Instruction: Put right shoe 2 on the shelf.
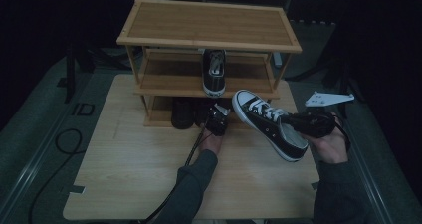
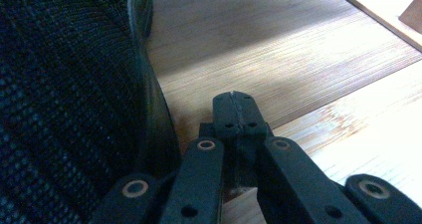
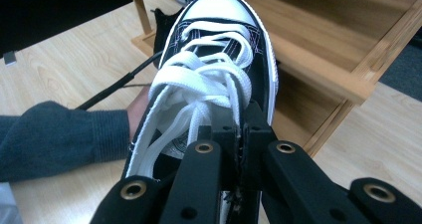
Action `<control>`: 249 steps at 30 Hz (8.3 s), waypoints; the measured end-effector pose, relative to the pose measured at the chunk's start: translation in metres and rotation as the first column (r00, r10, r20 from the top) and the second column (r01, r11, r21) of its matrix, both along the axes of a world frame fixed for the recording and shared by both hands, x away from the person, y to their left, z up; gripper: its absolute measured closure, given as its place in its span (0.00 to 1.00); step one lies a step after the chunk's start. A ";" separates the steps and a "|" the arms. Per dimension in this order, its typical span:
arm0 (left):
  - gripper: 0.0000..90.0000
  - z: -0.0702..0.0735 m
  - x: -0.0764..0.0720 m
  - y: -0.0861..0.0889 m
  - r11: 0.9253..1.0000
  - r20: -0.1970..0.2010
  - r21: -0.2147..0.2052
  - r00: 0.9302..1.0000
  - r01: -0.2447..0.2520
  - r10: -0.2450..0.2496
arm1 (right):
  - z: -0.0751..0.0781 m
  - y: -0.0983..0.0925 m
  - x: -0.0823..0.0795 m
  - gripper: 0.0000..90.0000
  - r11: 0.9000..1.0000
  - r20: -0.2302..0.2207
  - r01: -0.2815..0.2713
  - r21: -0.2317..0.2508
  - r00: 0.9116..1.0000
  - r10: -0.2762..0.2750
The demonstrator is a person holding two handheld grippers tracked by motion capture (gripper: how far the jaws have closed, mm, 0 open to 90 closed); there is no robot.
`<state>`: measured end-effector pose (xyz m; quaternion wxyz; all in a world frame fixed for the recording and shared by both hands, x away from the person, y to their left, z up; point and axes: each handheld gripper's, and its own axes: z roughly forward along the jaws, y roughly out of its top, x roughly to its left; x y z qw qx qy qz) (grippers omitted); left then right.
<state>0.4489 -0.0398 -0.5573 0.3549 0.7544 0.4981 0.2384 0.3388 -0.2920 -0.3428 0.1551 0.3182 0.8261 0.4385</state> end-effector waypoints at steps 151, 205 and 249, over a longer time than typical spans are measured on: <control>1.00 0.000 0.000 0.000 1.000 0.001 -0.003 1.000 0.010 -0.010 | -0.024 -0.012 0.013 1.00 0.982 0.023 0.187 -0.011 0.982 -0.187; 1.00 0.000 0.000 0.000 1.000 -0.002 -0.007 1.000 0.002 -0.002 | -0.025 0.007 0.011 1.00 0.993 0.029 0.119 0.004 0.992 -0.119; 1.00 0.000 0.000 0.000 1.000 0.000 -0.006 1.000 -0.003 0.003 | -0.029 0.054 0.041 1.00 0.998 0.013 0.065 0.003 0.998 -0.065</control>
